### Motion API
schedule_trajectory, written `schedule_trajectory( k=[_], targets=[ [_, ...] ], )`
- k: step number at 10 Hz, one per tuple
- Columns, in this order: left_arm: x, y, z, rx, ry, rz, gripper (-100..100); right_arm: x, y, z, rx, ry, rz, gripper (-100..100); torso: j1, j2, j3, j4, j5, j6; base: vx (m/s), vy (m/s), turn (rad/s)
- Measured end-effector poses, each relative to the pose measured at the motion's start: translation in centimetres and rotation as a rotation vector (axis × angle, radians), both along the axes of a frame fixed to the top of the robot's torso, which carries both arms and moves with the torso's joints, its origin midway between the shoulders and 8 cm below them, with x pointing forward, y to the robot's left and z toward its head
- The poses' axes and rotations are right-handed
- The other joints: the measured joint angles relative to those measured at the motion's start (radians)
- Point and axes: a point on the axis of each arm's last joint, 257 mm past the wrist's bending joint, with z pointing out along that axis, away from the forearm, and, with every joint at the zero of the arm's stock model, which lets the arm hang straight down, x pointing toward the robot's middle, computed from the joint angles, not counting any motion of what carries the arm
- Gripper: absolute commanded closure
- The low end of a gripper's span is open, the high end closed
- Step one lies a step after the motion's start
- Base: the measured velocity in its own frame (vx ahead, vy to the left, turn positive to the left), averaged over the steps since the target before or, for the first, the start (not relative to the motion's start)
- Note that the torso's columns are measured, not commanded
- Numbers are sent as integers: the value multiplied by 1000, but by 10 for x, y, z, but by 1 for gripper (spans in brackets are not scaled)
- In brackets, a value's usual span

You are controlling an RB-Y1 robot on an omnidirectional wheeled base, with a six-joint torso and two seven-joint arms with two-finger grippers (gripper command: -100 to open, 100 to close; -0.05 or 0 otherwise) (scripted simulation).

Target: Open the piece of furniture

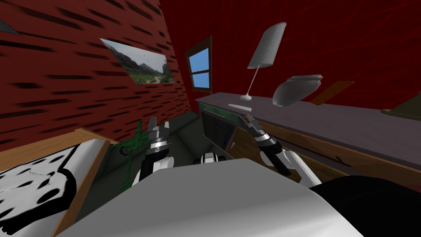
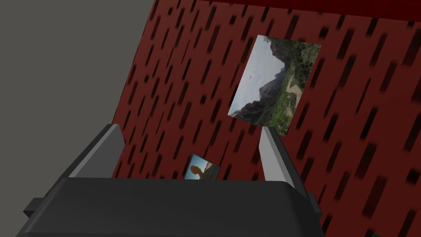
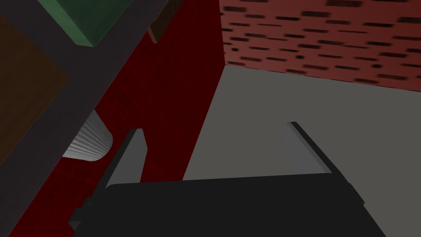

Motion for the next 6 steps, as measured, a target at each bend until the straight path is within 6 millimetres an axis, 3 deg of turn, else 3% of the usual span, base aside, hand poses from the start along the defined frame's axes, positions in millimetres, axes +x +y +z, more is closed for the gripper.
schedule_trajectory(
  k=[6],
  targets=[
    [0, 0, 0, 0, 0, 0, 0, -2, -6, -19, -251, 30, -63, -100, 0, 0, 0, 0, 0, 0, 4, 32, 73]
  ],
)
